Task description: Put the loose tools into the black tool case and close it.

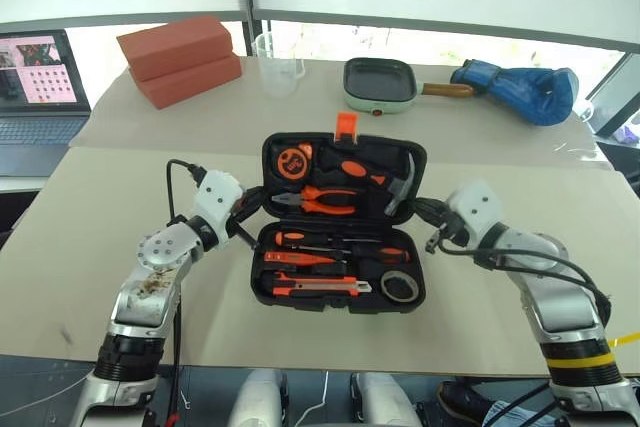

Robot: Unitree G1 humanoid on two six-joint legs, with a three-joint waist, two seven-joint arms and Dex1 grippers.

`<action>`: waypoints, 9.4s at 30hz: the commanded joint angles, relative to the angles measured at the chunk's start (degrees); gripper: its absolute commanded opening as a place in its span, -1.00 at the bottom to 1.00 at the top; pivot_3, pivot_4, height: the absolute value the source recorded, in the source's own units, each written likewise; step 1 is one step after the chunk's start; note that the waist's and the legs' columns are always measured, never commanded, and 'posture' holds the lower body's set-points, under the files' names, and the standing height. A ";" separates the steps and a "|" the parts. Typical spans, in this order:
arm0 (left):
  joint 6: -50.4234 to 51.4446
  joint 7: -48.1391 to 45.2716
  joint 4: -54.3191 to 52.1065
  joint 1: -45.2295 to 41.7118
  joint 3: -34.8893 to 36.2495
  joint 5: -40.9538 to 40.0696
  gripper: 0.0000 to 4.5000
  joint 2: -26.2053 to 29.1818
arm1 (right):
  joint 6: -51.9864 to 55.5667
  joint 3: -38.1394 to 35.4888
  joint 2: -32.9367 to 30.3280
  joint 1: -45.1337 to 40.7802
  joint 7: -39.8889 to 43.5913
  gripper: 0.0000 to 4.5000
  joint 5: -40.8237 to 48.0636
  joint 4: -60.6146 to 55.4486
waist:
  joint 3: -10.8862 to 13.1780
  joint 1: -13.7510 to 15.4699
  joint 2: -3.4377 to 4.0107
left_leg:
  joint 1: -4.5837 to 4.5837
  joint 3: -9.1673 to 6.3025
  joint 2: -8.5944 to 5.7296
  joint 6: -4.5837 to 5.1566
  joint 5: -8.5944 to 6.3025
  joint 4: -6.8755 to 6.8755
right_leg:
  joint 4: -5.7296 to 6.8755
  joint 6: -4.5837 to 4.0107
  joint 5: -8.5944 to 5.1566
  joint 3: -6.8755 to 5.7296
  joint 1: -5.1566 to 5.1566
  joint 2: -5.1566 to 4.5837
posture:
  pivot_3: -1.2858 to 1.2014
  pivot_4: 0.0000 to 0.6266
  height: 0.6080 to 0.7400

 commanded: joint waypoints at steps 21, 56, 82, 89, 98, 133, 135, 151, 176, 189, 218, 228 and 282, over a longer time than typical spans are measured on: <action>-2.45 -1.52 -14.50 25.76 11.30 -3.98 0.07 6.89 | -49.16 -2.71 -16.81 28.38 -3.71 0.06 -11.05 -0.26 | -0.09 -0.82 0.04 | 0.60 0.02 0.24 0.03 -0.04 -0.16 | 0.02 -0.07 -0.06 0.10 0.40 -0.04 | 0.03 -0.52 1.00; -4.38 -38.41 17.06 -12.44 -12.27 -0.59 -0.95 15.10 | -5.96 3.56 -11.56 12.33 8.02 -1.00 5.80 -3.23 | -0.06 -0.78 -0.38 | 0.42 0.16 0.09 0.04 -0.11 0.05 | 0.10 -0.04 -0.20 0.02 0.34 0.04 | 0.03 -0.52 1.00; 1.91 -40.59 8.26 -20.07 -26.46 0.93 -0.95 12.63 | 8.23 0.76 -13.25 13.33 23.01 -1.00 23.15 -17.73 | -0.10 -0.19 -0.27 | 0.50 -0.06 0.05 0.12 -0.15 0.16 | 0.09 0.00 -0.17 0.08 0.44 0.12 | 0.03 -0.52 1.00; 0.40 -38.48 10.20 -19.75 -26.20 2.13 -0.95 10.01 | 8.11 7.32 -11.51 11.27 21.41 -1.00 16.35 -15.10 | -0.20 0.22 -0.15 | 1.10 0.01 0.05 0.14 -0.16 0.12 | -0.11 0.02 -0.20 -0.02 1.23 0.10 | 0.03 -0.52 1.00; 0.94 -37.18 9.58 -18.90 -25.04 1.64 -0.95 9.52 | 3.66 10.59 -9.32 12.74 19.59 -1.00 10.42 -11.19 | -0.38 0.06 -0.07 | 1.42 -0.02 0.06 0.14 -0.17 0.04 | -0.14 0.02 -0.20 0.00 1.48 0.10 | 0.03 -0.52 1.00; -0.95 -39.90 11.42 -20.84 -27.31 4.08 -0.95 7.41 | 10.87 4.38 3.42 20.23 5.46 -1.00 15.84 -22.20 | -0.74 -0.22 0.15 | 1.54 -0.14 0.10 0.16 -0.19 -0.08 | -0.24 -0.02 -0.33 0.06 1.63 0.09 | 0.03 -0.52 1.00; -0.99 -39.93 11.67 -20.96 -27.37 4.15 -0.95 7.07 | 13.83 3.38 2.73 22.29 4.12 -1.00 16.23 -24.61 | -0.72 -0.02 0.19 | 1.50 -0.13 0.10 0.16 -0.19 -0.07 | -0.23 -0.01 -0.32 0.06 1.57 0.08 | 0.03 -0.52 1.00; -3.81 -44.35 15.13 -23.45 -29.22 4.90 -1.00 5.04 | 9.90 0.10 11.17 37.78 -4.21 0.38 15.95 -22.79 | -0.76 0.47 0.19 | 1.36 -0.18 0.07 0.16 -0.19 -0.09 | -0.34 -0.16 -0.50 0.03 1.48 -0.01 | 0.03 -0.52 1.00; -6.44 -44.95 16.91 -23.42 -28.08 6.24 -1.00 4.28 | 10.54 5.22 10.46 36.49 -6.43 0.38 14.17 -29.19 | -0.89 0.61 0.05 | 1.35 -0.35 0.15 0.27 -0.27 -0.19 | -0.88 -0.31 -0.60 -0.10 1.81 -0.05 | 0.03 -0.52 1.00; -7.11 -44.31 18.03 -23.99 -28.43 6.62 -1.00 3.12 | 17.34 2.05 8.45 34.60 -8.13 0.38 19.96 -34.77 | -0.90 0.89 0.05 | 1.38 -0.36 0.12 0.29 -0.28 -0.18 | -0.92 -0.29 -0.60 -0.09 1.91 -0.06 | 0.03 -0.52 1.00; -7.79 -44.76 18.57 -24.13 -27.97 6.91 -1.00 3.71 | 16.98 5.15 10.56 33.94 -11.93 0.38 16.10 -32.12 | -0.91 0.73 0.07 | 1.35 -0.35 0.15 0.31 -0.29 -0.19 | -0.97 -0.28 -0.61 -0.07 1.88 -0.07 | 0.03 -0.52 1.00; -7.66 -44.66 18.68 -24.43 -27.88 6.89 -1.00 3.60 | 19.41 6.75 10.41 33.01 -12.68 -0.38 14.87 -33.48 | -0.91 0.25 0.07 | 1.36 -0.35 0.20 0.31 -0.29 -0.19 | -0.96 -0.29 -0.60 -0.06 1.85 -0.06 | 0.03 -0.52 1.00; -7.98 -44.47 19.50 -25.11 -28.13 7.51 -1.00 2.22 | 10.93 8.33 6.36 33.55 -5.79 -0.99 9.08 -26.07 | -1.08 1.36 0.25 | 0.87 -0.34 -0.04 0.50 -0.46 -0.12 | -0.94 0.17 -0.48 -0.03 1.40 -0.02 | 0.03 -0.52 1.00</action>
